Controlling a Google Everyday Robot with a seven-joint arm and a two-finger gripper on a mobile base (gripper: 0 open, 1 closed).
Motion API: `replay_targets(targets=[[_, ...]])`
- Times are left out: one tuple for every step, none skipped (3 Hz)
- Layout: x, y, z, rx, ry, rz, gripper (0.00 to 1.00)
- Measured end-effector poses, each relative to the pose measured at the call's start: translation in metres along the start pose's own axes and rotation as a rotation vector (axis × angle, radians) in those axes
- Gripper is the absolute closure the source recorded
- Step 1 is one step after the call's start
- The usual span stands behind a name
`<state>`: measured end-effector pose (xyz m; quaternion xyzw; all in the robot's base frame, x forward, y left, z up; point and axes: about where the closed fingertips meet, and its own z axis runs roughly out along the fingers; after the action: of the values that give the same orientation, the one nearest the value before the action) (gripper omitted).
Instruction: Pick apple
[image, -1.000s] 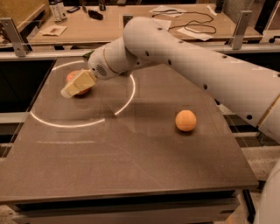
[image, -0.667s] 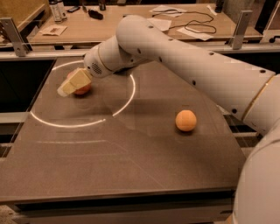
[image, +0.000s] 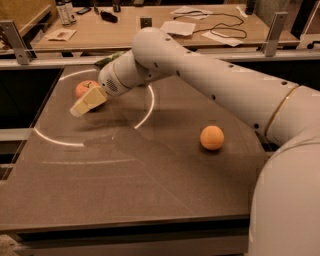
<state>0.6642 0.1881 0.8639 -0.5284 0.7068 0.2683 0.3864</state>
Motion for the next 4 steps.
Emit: replay_targets(targets=[[0.018, 0.000, 0.005, -0.019, 0.019, 0.018, 0.00], [0.027, 0.003, 0.008, -0.045, 0.034, 0.009, 0.18], [0.032, 0.009, 0.002, -0.076, 0.010, 0.005, 0.41], [0.034, 0.012, -0.008, -0.079, 0.003, 0.001, 0.64]])
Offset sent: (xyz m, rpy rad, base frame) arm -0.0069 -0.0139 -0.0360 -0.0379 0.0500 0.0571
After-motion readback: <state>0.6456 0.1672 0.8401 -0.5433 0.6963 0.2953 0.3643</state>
